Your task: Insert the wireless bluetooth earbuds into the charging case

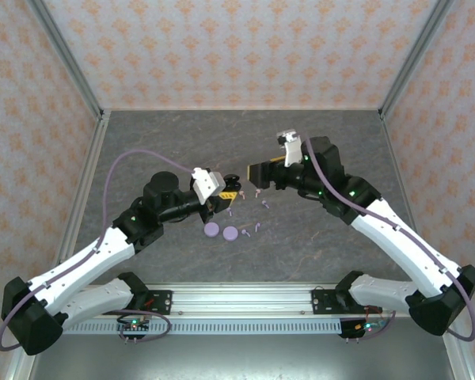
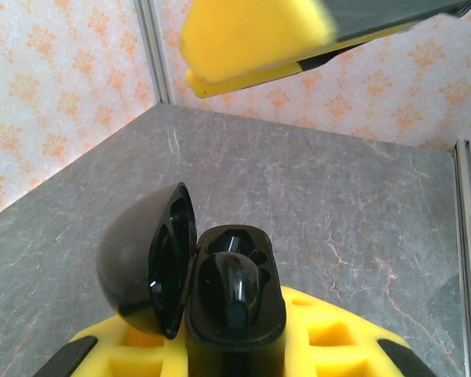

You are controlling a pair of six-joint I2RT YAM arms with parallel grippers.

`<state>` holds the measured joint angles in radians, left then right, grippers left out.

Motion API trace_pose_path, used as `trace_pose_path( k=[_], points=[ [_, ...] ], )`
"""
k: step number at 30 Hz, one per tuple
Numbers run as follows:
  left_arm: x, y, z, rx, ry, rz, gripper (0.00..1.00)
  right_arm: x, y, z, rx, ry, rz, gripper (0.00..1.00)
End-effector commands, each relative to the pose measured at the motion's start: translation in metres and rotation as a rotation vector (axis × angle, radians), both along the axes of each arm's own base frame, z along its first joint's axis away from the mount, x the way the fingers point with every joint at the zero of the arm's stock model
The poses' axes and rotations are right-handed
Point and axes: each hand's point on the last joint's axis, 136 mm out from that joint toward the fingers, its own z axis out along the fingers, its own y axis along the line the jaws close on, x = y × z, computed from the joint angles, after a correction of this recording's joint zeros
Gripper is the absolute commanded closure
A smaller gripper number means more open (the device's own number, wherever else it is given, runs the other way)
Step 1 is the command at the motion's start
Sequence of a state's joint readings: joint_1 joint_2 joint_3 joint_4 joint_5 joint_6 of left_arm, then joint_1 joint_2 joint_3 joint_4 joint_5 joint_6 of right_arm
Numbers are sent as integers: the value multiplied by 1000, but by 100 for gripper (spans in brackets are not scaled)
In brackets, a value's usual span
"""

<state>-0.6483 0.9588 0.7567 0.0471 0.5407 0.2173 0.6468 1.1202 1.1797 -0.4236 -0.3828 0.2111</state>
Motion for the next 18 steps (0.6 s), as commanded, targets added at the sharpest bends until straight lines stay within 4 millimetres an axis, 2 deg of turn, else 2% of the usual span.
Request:
trace_pose_path(
  k=[1,3,6,8,11,15,18],
  points=[
    [-9,5,13,-47,-12,7,100,19,-11,-22,29,99,-109,21],
    [-13,8,17,-59,-21,5,100,29,-11,-40,-5,145,-143,23],
    [-22,11,28,-85,-45,-14,100,44,0,-70,-68,226,-140,30],
    [-29,12,37,-100,-63,-36,100,51,14,-89,-99,288,-106,36],
    [-41,13,54,-130,-91,-77,100,59,42,-117,-125,366,-63,40],
    [-54,15,76,-170,-131,-115,100,61,82,-153,-175,432,-15,44],
    [-60,18,88,-188,-158,-132,100,61,104,-184,-227,490,0,49]
  ],
)
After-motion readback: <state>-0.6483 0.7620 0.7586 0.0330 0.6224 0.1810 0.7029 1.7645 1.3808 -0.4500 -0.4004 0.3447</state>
